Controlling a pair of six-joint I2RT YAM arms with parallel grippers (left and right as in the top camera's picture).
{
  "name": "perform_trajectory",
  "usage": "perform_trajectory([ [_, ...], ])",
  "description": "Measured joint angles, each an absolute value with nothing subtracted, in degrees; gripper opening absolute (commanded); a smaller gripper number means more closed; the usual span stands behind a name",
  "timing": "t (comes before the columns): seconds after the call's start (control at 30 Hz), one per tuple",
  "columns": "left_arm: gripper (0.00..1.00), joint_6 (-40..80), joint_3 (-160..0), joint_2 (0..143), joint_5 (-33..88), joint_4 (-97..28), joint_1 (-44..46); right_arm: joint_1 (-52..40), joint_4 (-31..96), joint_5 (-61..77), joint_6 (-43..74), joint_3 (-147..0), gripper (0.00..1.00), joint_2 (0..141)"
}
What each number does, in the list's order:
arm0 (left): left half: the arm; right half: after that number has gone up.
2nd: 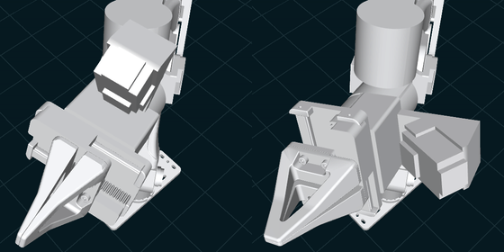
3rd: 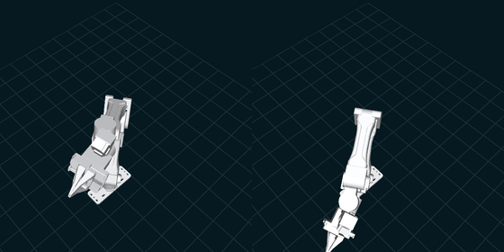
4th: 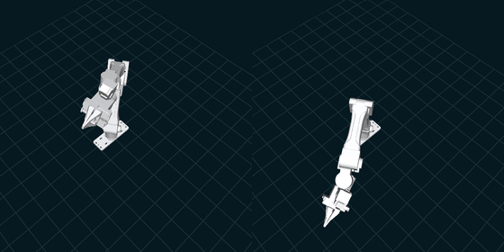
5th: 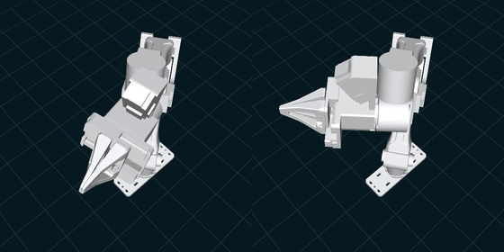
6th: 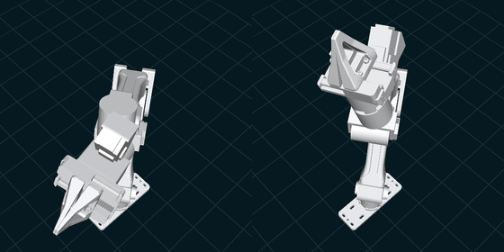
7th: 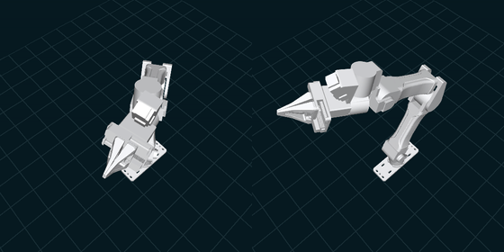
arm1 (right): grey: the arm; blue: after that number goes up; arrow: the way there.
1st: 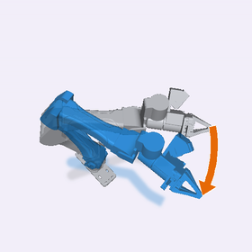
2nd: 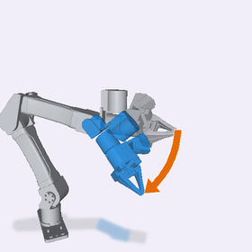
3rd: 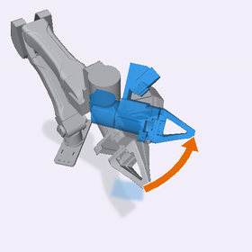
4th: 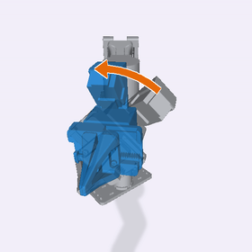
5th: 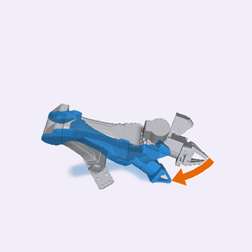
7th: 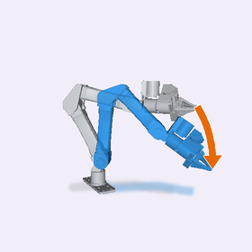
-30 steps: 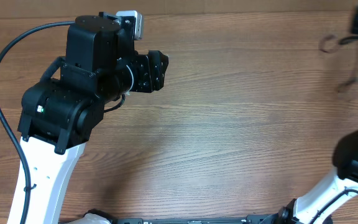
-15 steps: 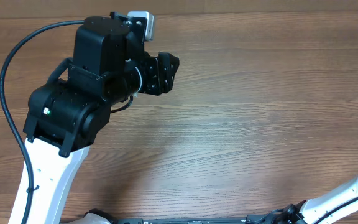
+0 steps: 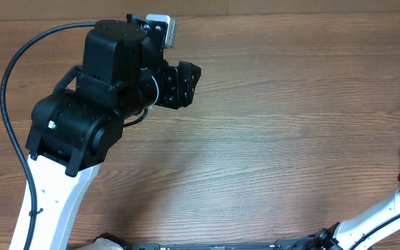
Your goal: Untangle cables
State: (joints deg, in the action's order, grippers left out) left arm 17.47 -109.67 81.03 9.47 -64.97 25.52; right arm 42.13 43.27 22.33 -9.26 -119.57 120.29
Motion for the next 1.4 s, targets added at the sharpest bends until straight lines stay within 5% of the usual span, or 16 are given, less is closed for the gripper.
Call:
perform_trajectory([
  [0.47,0.71,3.9,-109.7,69.5,3.5,-63.4,25.5,21.8,47.3,34.8,-9.0,-119.6,1.00,102.9],
  [0.63,0.49,0.5,-109.8,63.3,-2.1,-67.9,25.5,15.0,49.8,34.9,-9.0,-119.6,1.00,96.7],
  [1.07,0.41,-2.1,-109.3,50.9,-10.2,-81.1,25.5,-21.7,56.3,3.9,-10.4,-119.6,1.00,80.9],
  [1.4,0.46,4.8,-91.4,36.4,-18.1,-76.6,25.5,-32.1,68.1,-9.5,0.7,-119.6,1.00,80.0],
])
